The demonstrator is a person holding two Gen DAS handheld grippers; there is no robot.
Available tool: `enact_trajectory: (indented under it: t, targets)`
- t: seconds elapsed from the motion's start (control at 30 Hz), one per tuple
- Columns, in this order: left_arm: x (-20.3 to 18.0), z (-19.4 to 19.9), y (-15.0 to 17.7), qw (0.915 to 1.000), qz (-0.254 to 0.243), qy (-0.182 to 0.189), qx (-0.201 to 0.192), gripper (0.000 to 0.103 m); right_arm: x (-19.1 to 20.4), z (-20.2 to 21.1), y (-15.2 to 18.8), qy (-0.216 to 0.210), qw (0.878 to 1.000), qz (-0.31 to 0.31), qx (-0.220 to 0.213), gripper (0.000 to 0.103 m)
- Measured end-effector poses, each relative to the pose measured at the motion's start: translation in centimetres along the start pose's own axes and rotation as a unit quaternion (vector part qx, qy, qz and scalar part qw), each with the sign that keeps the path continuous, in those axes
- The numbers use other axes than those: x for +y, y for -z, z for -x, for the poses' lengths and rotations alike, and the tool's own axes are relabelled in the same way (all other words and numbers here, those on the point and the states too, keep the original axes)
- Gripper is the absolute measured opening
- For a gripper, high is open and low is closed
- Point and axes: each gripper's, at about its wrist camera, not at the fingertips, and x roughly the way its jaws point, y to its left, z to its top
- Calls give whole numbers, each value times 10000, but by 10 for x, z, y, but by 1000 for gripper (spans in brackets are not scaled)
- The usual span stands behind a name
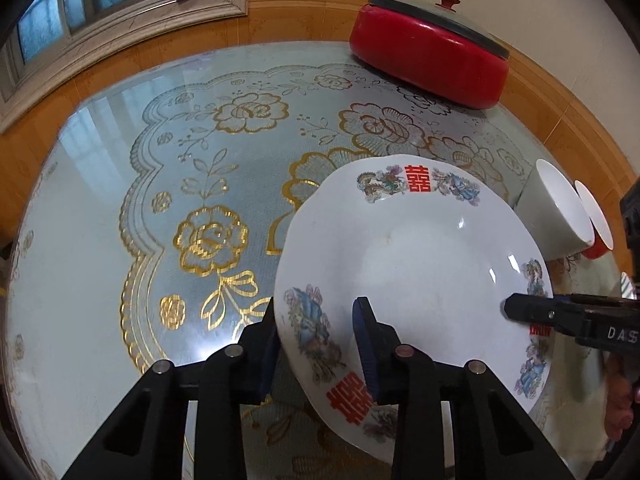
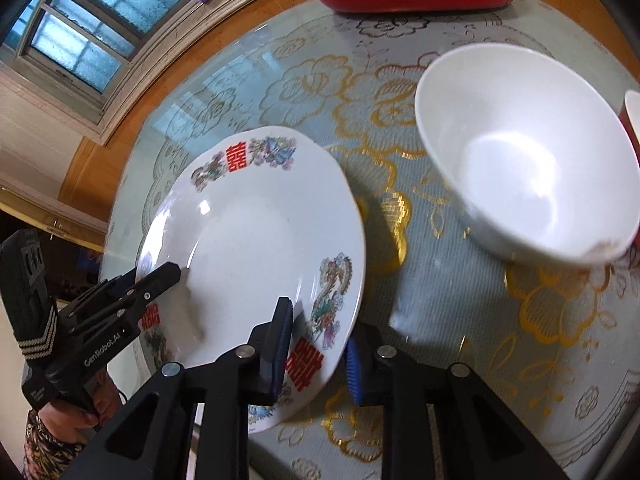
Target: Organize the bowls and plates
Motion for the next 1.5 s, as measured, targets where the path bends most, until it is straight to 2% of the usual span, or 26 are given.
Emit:
enact_trajectory:
  t: [0.17, 0.2, 0.27, 0.3, 0.43, 0.47, 0.5, 0.73, 0.87, 1.07, 1.4, 1.5]
  targets:
    - [1, 4, 5, 9999, -143, 14, -19, 39, -1, -1, 8, -161, 9998, 44, 48, 23]
    - [2, 4, 4, 9999, -137, -50, -42, 42, -3, -1, 8, -195, 9998, 2, 24, 23]
    - [4, 5, 2, 9998, -134, -111, -107, 56, -8, -3, 4, -233, 9997, -114, -31, 23]
    - [6, 5, 1, 9997, -130, -127, -140, 56, -10, -3, 2, -248, 9995, -178, -56, 23]
    - [9, 0, -3, 9999, -83, 48, -71, 53, -18, -5, -6, -242, 9994, -229, -104, 23]
    - [9, -3, -3, 9999, -94, 78, -25, 42, -18, -5, -7, -242, 9994, -211, -107, 24]
    - [6, -5, -3, 9998, -125, 175, 35, 37, -18, -6, -9, -213, 9995, -199, -120, 24]
    - [4, -6, -3, 9999, -20, 107, 10, 35, -14, -2, -15, -69, 9997, -219, -95, 23]
    - [4, 4, -1, 9999, -35, -16, -142, 32, -12, 0, -12, -61, 9999, -133, -38, 21]
    - [2, 9, 2, 9997, -160, -112, -167, 31, -8, 1, -5, -66, 10000, -32, -48, 21]
    - [7, 11, 4, 9995, -84, 206, -230, 31, -3, 6, -8, -68, 9999, -67, -84, 19]
    - [9, 8, 3, 9991, -99, 391, -147, 40, -5, 4, -8, -129, 9998, -94, -90, 19]
